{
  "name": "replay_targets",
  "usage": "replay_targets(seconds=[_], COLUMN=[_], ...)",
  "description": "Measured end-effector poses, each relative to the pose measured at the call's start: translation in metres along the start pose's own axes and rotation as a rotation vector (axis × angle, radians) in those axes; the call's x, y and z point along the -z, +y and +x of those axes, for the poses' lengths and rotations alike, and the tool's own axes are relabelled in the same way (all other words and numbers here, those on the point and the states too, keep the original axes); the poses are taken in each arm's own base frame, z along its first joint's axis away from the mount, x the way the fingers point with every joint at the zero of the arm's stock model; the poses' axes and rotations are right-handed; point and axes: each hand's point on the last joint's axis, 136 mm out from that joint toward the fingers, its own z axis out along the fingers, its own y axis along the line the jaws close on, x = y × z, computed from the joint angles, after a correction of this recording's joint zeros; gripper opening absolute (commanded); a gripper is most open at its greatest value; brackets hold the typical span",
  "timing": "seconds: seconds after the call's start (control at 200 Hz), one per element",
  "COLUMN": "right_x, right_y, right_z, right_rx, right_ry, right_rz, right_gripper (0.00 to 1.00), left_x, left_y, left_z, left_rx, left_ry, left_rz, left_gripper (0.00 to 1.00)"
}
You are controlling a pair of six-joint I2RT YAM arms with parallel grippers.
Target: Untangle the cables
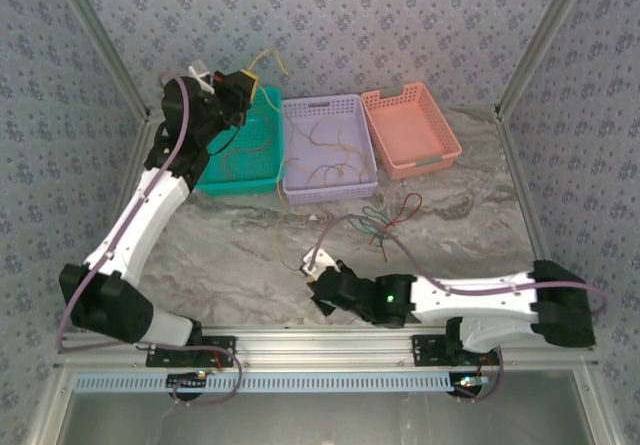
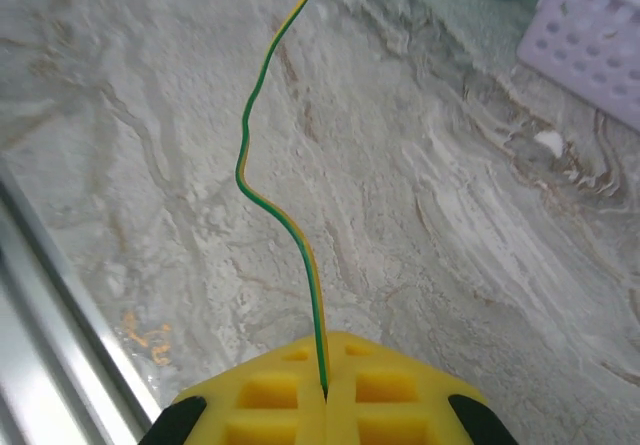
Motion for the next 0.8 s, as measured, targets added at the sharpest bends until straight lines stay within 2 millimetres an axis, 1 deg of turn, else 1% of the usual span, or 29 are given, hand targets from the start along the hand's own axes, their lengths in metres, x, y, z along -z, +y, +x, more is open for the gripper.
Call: replay_targets(seconds=[0.09, 0.16, 0.19, 0.275, 0.29, 0.385, 0.51, 0.62, 0.68, 0.72, 0.755, 0.799], right_x=[0.024, 0.040, 0.045, 0.052, 0.053, 0.054, 0.046, 0.028, 0.019, 0.010, 0.003, -0.011], right_y=[-0.014, -0.034, -0.046, -0.079, -0.088, -0.121, -0.160, -0.192, -0.200, -0.203, -0.205, -0.215], right_z=[-0.021, -0.040, -0.047, -0.066, -0.070, -0.086, -0.102, -0.112, -0.112, -0.106, -0.112, -0.122], right_rx=[-0.044, -0.099, -0.125, -0.192, -0.204, -0.252, -0.293, -0.325, -0.332, -0.338, -0.335, -0.337], right_ry=[-0.074, -0.138, -0.161, -0.203, -0.208, -0.226, -0.218, -0.190, -0.173, -0.134, -0.124, -0.120], right_rz=[-0.010, -0.005, 0.006, 0.044, 0.058, 0.098, 0.116, 0.112, 0.106, 0.085, 0.058, 0.046], right_gripper=[0.00, 0.00, 0.00, 0.00, 0.00, 0.00, 0.00, 0.00, 0.00, 0.00, 0.00, 0.00], left_x=[-0.014, -0.025, -0.030, -0.046, -0.050, -0.073, -0.106, -0.132, -0.139, -0.142, -0.148, -0.158], left_y=[0.005, 0.010, 0.014, 0.029, 0.032, 0.055, 0.085, 0.106, 0.115, 0.125, 0.124, 0.124], left_z=[-0.003, -0.003, -0.002, 0.003, 0.004, 0.012, 0.019, 0.022, 0.023, 0.024, 0.022, 0.020], left_rx=[0.009, 0.014, 0.016, 0.018, 0.019, 0.018, 0.008, -0.019, -0.028, -0.039, -0.056, -0.081], left_ry=[-0.008, -0.006, -0.003, 0.012, 0.016, 0.037, 0.059, 0.071, 0.073, 0.079, 0.072, 0.062], left_rz=[-0.012, -0.022, -0.029, -0.050, -0.057, -0.091, -0.135, -0.166, -0.179, -0.209, -0.213, -0.210], left_gripper=[0.00, 0.00, 0.00, 0.00, 0.00, 0.00, 0.00, 0.00, 0.00, 0.00, 0.00, 0.00])
